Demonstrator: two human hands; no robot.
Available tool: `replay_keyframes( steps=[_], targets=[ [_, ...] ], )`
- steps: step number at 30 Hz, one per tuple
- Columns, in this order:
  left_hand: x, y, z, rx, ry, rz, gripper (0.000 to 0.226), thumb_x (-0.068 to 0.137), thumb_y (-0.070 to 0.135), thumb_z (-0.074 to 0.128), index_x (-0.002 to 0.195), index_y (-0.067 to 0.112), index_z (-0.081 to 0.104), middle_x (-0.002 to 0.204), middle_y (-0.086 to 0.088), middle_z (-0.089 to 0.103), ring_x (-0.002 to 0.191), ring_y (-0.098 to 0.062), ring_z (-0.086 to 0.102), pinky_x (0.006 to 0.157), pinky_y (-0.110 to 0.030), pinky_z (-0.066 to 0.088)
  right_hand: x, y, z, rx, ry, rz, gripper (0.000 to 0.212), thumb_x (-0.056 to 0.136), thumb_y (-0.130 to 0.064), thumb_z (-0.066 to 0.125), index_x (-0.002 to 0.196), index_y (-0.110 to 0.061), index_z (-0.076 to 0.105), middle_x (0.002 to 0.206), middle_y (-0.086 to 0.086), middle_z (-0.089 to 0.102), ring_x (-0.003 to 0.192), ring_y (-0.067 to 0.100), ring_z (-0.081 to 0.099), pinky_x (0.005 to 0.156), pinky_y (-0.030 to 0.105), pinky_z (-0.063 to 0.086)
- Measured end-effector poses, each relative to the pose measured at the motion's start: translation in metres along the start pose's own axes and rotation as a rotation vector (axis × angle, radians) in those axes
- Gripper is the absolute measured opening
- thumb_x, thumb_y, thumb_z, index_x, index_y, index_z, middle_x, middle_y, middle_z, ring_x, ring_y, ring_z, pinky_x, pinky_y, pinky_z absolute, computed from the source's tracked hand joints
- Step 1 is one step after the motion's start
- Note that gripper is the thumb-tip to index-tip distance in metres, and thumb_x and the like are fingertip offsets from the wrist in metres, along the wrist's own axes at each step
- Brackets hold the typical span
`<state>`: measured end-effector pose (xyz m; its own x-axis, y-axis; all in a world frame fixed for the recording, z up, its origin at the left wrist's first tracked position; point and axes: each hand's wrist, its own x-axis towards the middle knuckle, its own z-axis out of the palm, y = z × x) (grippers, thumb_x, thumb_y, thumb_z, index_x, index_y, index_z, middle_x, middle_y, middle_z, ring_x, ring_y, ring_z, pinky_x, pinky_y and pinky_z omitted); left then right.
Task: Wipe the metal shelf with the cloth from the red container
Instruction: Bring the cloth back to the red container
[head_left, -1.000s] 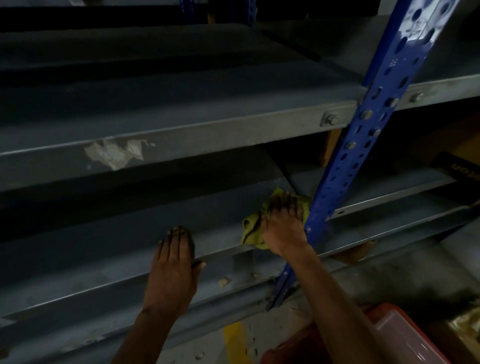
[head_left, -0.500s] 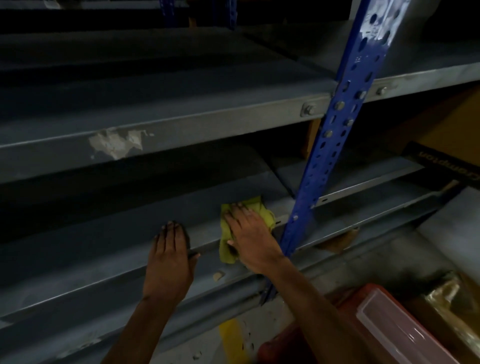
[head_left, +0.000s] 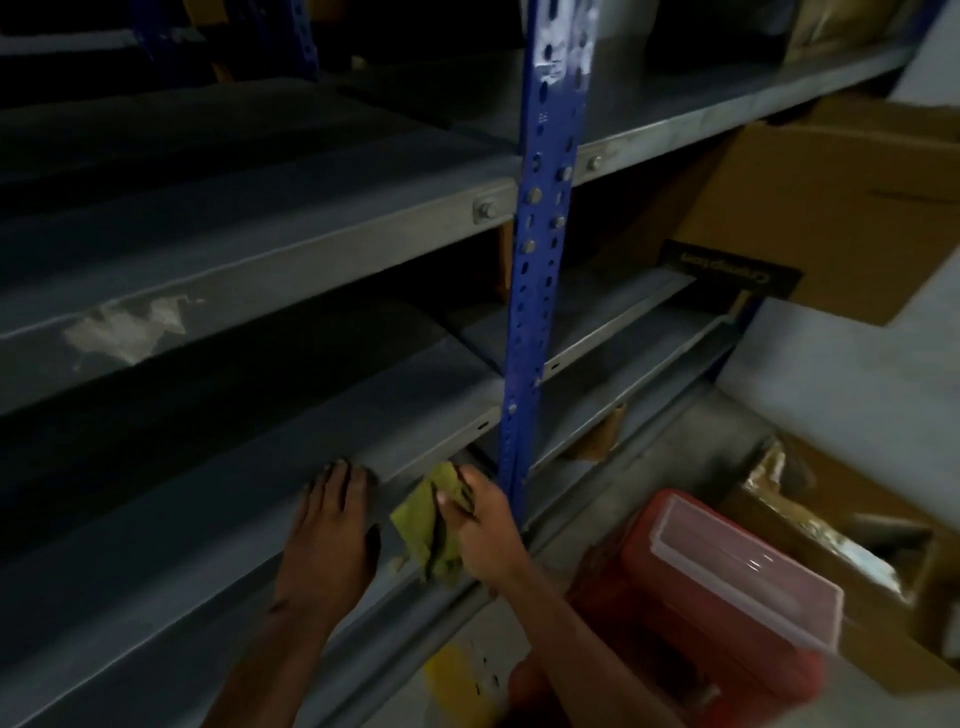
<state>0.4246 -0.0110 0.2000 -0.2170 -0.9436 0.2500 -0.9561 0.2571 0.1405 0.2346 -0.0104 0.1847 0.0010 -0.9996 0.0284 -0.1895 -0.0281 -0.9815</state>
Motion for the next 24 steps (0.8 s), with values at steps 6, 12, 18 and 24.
replay_keyframes(
  steps=[6, 12, 18, 24],
  targets=[
    [0.028, 0.044, 0.017, -0.223, 0.11, 0.11, 0.035, 0.078, 0.014, 0.058, 0.11, 0.0, 0.059, 0.116, -0.021, 0.059, 0.108, -0.038, 0.053, 0.098, -0.047, 0.04, -0.075, 0.072, -0.106, 0.173, 0.319, 0.261, 0.015, 0.097, -0.006, 0.052, 0.088, 0.006, 0.049, 0.077, 0.029, 0.062, 0.066, 0.046, 0.062, 0.067, 0.041, 0.056],
    [0.041, 0.143, 0.044, -0.612, -0.126, 0.099, 0.009, 0.089, 0.017, 0.058, 0.096, 0.021, 0.062, 0.096, 0.003, 0.063, 0.085, -0.011, 0.058, 0.068, -0.018, 0.043, -0.102, 0.169, -0.216, 0.437, 0.486, 0.48, 0.035, 0.079, -0.023, 0.071, 0.107, -0.005, 0.062, 0.107, 0.035, 0.058, 0.097, 0.05, 0.057, 0.089, 0.065, 0.043],
    [0.061, 0.281, 0.136, -1.185, -0.771, -0.182, 0.024, 0.087, 0.037, 0.063, 0.109, 0.027, 0.058, 0.107, 0.002, 0.065, 0.095, -0.016, 0.064, 0.082, -0.037, 0.056, -0.085, 0.136, -0.286, 0.355, 0.335, 0.427, 0.068, 0.083, 0.002, 0.059, 0.142, -0.022, 0.035, 0.132, 0.017, 0.054, 0.12, 0.038, 0.055, 0.094, 0.055, 0.05],
    [0.079, 0.348, 0.26, -1.192, -0.791, -0.493, 0.019, 0.095, 0.03, 0.053, 0.097, 0.011, 0.049, 0.084, -0.01, 0.051, 0.065, -0.017, 0.048, 0.05, -0.03, 0.045, -0.078, 0.173, -0.356, -0.023, 0.451, 0.477, 0.043, 0.088, -0.003, 0.065, 0.115, -0.035, 0.056, 0.109, 0.002, 0.068, 0.1, 0.021, 0.067, 0.086, 0.049, 0.056]
  ],
)
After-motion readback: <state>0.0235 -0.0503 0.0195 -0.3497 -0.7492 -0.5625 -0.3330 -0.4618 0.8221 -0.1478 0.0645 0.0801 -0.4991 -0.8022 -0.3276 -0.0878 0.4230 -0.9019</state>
